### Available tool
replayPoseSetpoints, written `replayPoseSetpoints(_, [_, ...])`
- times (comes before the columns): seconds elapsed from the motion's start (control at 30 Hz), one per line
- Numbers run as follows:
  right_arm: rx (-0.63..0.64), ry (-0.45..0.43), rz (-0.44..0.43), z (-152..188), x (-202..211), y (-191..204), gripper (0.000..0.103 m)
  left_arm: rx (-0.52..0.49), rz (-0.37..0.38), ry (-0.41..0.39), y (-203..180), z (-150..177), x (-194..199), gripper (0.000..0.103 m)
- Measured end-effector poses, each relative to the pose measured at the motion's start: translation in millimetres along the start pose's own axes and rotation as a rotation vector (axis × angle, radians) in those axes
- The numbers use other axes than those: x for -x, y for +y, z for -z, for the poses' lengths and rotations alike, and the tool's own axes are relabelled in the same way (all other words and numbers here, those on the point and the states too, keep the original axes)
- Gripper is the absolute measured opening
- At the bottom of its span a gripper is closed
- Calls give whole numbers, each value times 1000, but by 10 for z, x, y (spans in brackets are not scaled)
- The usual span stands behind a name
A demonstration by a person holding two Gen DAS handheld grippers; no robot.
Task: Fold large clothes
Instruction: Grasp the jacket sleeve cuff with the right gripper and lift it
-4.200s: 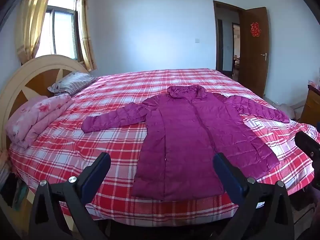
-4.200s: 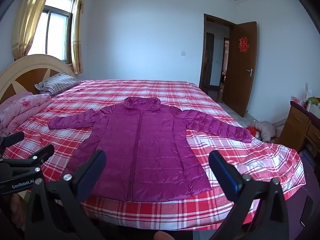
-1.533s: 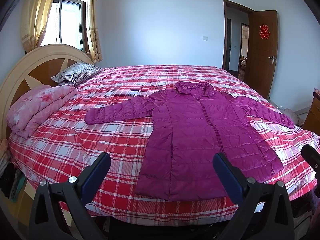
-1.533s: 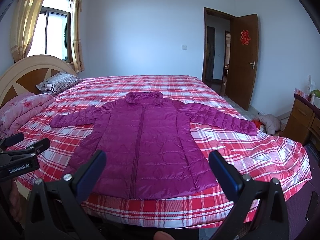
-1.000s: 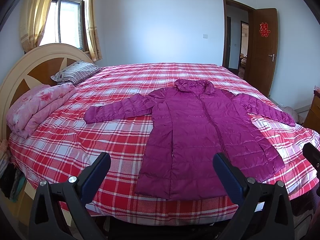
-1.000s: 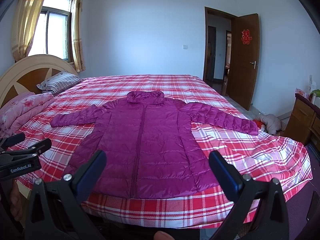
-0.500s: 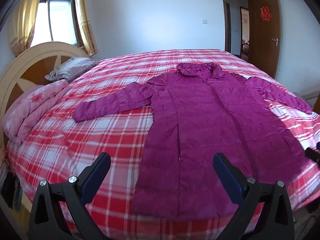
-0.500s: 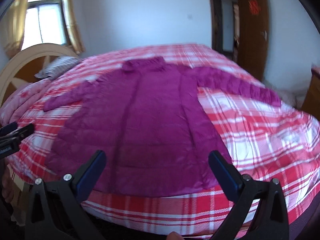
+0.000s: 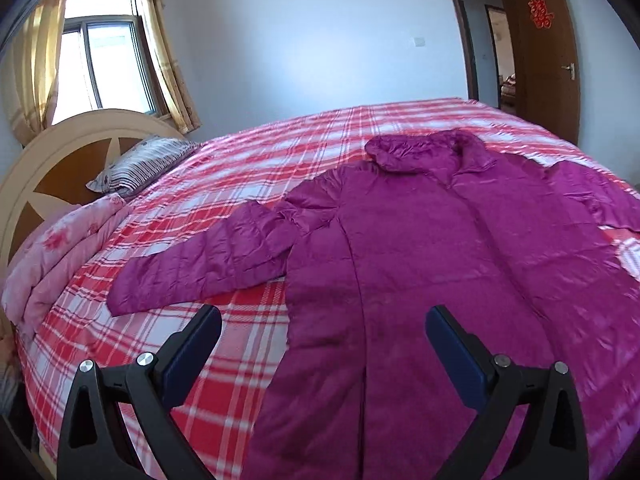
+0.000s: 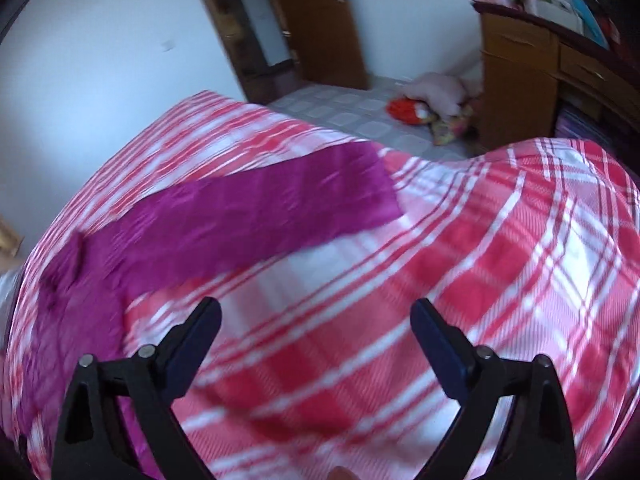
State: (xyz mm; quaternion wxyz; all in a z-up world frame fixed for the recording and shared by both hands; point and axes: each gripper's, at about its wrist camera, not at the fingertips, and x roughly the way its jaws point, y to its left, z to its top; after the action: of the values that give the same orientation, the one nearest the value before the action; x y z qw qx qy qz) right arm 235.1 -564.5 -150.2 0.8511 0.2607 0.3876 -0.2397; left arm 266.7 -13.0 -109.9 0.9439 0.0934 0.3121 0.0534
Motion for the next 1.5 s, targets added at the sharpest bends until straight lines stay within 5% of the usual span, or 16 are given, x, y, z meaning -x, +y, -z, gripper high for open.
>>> replayPoseSetpoints(0.23, [-90,79,39,-453,-600,-235,82,15,-2,79,-13,39,-334,102])
replayPoseSetpoints(0.33, [-61,62,57,-485,-639,-183,54,13,-1,92,-13,63,-394,102])
replayPoseSetpoints(0.37, [-40,64,38,-488,-638,-157,36,17,3,95,-8,70,-415,102])
replayPoseSetpoints(0.47, [17,52,21,-570,-591,-72,20,27,10,110,23,95,-458,102])
replayPoseSetpoints(0.77, [374,-228,43,-778,361,863,17,72,36,111,159,132,-420,102])
replayPoseSetpoints(0.93, [610,-340,23,-590,798,1608,16,82,50,111,192,174,-369,102])
replayPoseSetpoints(1.5, [1056,-435,-154,522,1044,3086,16,127,55,136,386,283,-417,102])
